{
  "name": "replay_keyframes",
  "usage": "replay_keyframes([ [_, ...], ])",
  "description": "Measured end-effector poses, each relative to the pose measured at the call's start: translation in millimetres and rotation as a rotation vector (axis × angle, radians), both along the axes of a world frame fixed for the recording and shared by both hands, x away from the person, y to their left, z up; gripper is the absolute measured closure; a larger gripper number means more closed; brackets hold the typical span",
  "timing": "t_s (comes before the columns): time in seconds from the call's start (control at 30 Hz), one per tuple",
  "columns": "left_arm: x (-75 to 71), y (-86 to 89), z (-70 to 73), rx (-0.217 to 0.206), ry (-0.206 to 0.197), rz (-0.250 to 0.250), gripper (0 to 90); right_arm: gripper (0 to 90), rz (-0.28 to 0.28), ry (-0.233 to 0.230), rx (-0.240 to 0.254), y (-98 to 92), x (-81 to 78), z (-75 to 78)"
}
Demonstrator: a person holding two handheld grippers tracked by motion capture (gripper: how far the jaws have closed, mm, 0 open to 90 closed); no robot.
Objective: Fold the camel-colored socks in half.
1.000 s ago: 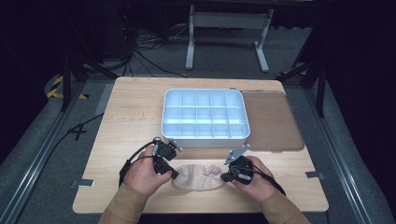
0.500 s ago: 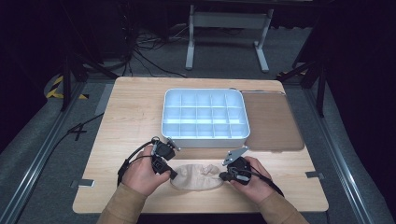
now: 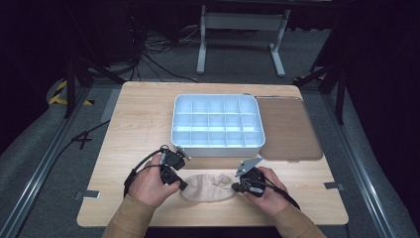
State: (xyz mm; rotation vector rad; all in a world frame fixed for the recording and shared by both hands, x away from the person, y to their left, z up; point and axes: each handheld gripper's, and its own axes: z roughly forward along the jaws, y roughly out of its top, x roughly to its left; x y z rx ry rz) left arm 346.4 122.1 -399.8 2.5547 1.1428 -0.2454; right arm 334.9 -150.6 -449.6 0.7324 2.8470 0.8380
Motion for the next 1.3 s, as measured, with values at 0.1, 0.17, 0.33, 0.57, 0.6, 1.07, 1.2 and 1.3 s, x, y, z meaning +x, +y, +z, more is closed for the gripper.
replay_keyframes([
  [0.1, 0.1, -0.5, 0.0, 0.000, 0.005, -0.002, 85.7, 89.8, 0.004, -0.014, 0.010, 2.2, -0.9, 0.9],
  [0.17, 0.0, -0.7, 0.7, -0.004, 0.004, -0.008, 85.7, 89.8, 0.003, -0.011, -0.002, 4.8, -1.6, -0.9],
  [0.33, -1.2, -1.2, 4.3, -0.025, 0.004, -0.007, 85.7, 89.9, 0.005, -0.010, -0.005, 5.9, -0.7, -3.8],
  [0.57, -0.2, -4.9, 8.6, -0.053, -0.009, -0.020, 85.7, 90.0, 0.008, -0.016, -0.007, 6.4, -1.4, -4.8],
  [0.6, 0.2, -5.9, 9.0, -0.059, -0.004, -0.032, 85.6, 90.0, 0.006, -0.014, -0.006, 6.3, -1.3, -5.0],
  [1.07, 6.8, -29.2, 16.1, -0.087, -0.021, -0.080, 85.5, 90.0, 0.028, -0.018, 0.008, 4.2, 0.0, -6.5],
  [1.2, 8.9, -39.8, 17.2, -0.098, -0.019, -0.096, 85.5, 90.0, 0.036, -0.033, -0.006, 5.5, -1.5, -6.0],
  [1.3, 10.0, -45.6, 18.6, -0.107, -0.028, -0.108, 85.5, 90.0, 0.036, -0.038, -0.009, 5.8, -2.2, -6.1],
])
